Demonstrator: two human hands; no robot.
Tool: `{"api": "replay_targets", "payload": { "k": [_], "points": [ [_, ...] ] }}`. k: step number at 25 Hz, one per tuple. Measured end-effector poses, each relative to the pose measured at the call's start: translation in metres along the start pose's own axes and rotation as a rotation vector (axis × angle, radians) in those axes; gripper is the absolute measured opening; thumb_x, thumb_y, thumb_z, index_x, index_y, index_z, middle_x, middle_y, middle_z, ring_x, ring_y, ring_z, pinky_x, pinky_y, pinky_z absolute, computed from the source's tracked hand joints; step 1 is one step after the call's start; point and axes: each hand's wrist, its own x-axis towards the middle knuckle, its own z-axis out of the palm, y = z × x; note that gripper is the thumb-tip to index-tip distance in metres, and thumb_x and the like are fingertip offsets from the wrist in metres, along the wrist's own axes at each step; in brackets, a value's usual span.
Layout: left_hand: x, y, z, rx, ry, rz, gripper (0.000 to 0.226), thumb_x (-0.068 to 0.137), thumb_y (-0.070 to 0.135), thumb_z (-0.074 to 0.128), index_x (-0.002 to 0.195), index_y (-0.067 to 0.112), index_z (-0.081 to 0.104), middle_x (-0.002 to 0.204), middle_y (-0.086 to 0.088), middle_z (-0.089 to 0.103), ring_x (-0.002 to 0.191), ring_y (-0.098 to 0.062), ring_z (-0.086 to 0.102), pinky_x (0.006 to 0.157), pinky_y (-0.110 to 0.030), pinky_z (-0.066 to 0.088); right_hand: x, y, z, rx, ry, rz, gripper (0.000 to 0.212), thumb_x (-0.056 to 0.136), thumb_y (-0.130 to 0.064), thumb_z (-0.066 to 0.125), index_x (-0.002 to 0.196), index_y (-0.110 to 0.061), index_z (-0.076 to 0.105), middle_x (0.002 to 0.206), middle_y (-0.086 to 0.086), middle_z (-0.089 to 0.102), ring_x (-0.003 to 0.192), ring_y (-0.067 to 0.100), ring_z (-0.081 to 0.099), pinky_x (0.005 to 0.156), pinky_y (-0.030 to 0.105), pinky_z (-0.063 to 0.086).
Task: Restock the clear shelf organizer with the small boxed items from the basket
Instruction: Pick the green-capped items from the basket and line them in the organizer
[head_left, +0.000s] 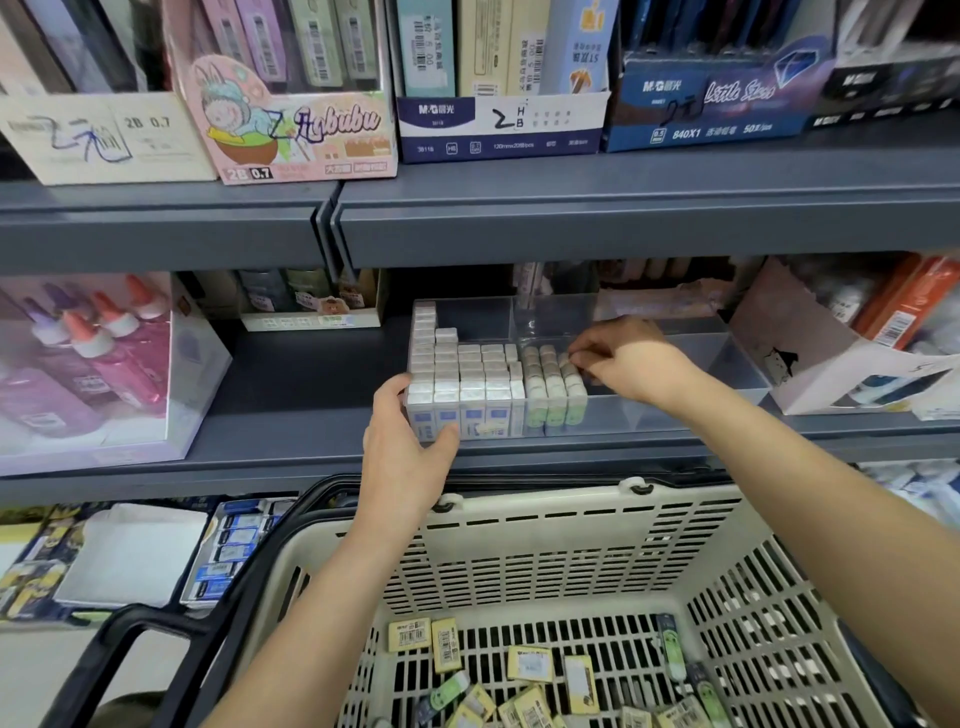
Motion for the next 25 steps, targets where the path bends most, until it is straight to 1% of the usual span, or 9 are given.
{"api": "replay_targets", "payload": {
  "k": [4, 8, 10, 12, 14, 16, 19, 21, 25],
  "points": [
    [0.0, 0.0, 0.001, 0.001, 0.0, -0.002, 0.063, 0.083, 0.012, 0.066, 0.135, 0.021, 0.031, 0.118, 0.006, 0.052, 0.108, -0.007, 0.05, 0.096, -0.03, 0.044, 0.001, -0.003, 0.001, -0.139, -0.064, -0.036, 0.028, 0.096, -0.021, 0.044, 0.113, -0.014, 0.065, 0.119, 0.007, 0.064, 0.11, 0.028, 0.055, 0.092, 0.027, 0.041],
    [-0.004, 0.002, -0.002, 0.007, -0.001, -0.001, 0.061, 0.084, 0.014, 0.066, 0.136, 0.019, 0.034, 0.129, 0.003, 0.047, 0.122, -0.014, 0.044, 0.104, -0.037, 0.039, -0.006, -0.002, -0.004, -0.097, -0.043, -0.05, 0.026, 0.095, -0.019, 0.046, 0.11, -0.012, 0.066, 0.111, 0.007, 0.067, 0.103, 0.025, 0.059, 0.086, 0.022, 0.042],
    [-0.011, 0.005, -0.004, 0.045, 0.039, 0.03, 0.057, 0.085, 0.016, 0.065, 0.134, 0.02, 0.037, 0.135, 0.002, 0.04, 0.129, -0.016, 0.036, 0.106, -0.041, 0.037, -0.015, 0.001, -0.009, -0.004, 0.007, -0.047, 0.025, 0.094, -0.013, 0.045, 0.107, -0.008, 0.066, 0.104, 0.011, 0.069, 0.099, 0.026, 0.063, 0.092, 0.03, 0.047],
    [-0.027, 0.008, -0.008, 0.038, 0.067, 0.092, 0.048, 0.086, 0.017, 0.064, 0.127, 0.028, 0.041, 0.134, 0.006, 0.037, 0.128, -0.016, 0.035, 0.098, -0.031, 0.043, -0.029, 0.003, -0.014, 0.13, 0.078, -0.044, 0.024, 0.094, -0.009, 0.044, 0.105, -0.006, 0.066, 0.096, 0.01, 0.071, 0.095, 0.021, 0.067, 0.092, 0.037, 0.05],
    [-0.051, 0.007, -0.016, 0.012, 0.034, 0.121, 0.038, 0.085, 0.023, 0.063, 0.112, 0.041, 0.044, 0.122, 0.018, 0.04, 0.115, -0.013, 0.046, 0.08, -0.017, 0.043, -0.055, 0.002, -0.012, 0.254, 0.178, -0.074, 0.022, 0.093, -0.013, 0.048, 0.103, -0.009, 0.068, 0.084, -0.003, 0.072, 0.088, 0.008, 0.068, 0.091, 0.033, 0.051],
    [-0.078, 0.001, -0.03, 0.018, -0.112, 0.087, 0.031, 0.082, 0.034, 0.061, 0.105, 0.049, 0.046, 0.115, 0.024, 0.043, 0.1, -0.009, 0.054, 0.078, -0.018, 0.046, -0.09, -0.005, 0.001, 0.393, 0.18, -0.141, 0.022, 0.091, -0.023, 0.052, 0.105, -0.017, 0.068, 0.079, -0.016, 0.069, 0.082, -0.002, 0.067, 0.087, 0.024, 0.053],
    [-0.108, -0.017, -0.055, 0.225, -0.398, -0.013, 0.031, 0.08, 0.043, 0.061, 0.108, 0.045, 0.049, 0.117, 0.022, 0.05, 0.098, -0.003, 0.056, 0.09, -0.034, 0.051, -0.142, -0.017, 0.045, 0.422, -0.083, -0.238, 0.029, 0.085, -0.039, 0.051, 0.109, -0.03, 0.063, 0.08, -0.026, 0.065, 0.08, -0.013, 0.063, 0.077, 0.003, 0.046],
    [-0.117, -0.026, -0.071, 0.291, -0.451, -0.062, 0.028, 0.082, 0.037, 0.063, 0.106, 0.043, 0.049, 0.116, 0.02, 0.052, 0.106, 0.001, 0.052, 0.095, -0.036, 0.047, -0.164, -0.022, 0.088, 0.265, -0.29, -0.32, 0.029, 0.088, -0.037, 0.051, 0.113, -0.028, 0.062, 0.093, -0.018, 0.068, 0.08, -0.012, 0.06, 0.076, -0.002, 0.042],
    [-0.122, -0.041, -0.086, 0.318, -0.381, -0.125, 0.027, 0.085, 0.026, 0.065, 0.11, 0.03, 0.054, 0.117, 0.008, 0.058, 0.106, -0.008, 0.054, 0.092, -0.035, 0.047, -0.185, -0.035, 0.188, 0.056, -0.652, -0.406, 0.034, 0.092, -0.027, 0.053, 0.125, -0.017, 0.056, 0.124, 0.003, 0.058, 0.11, 0.016, 0.055, 0.092, 0.027, 0.043]
  ]
}}
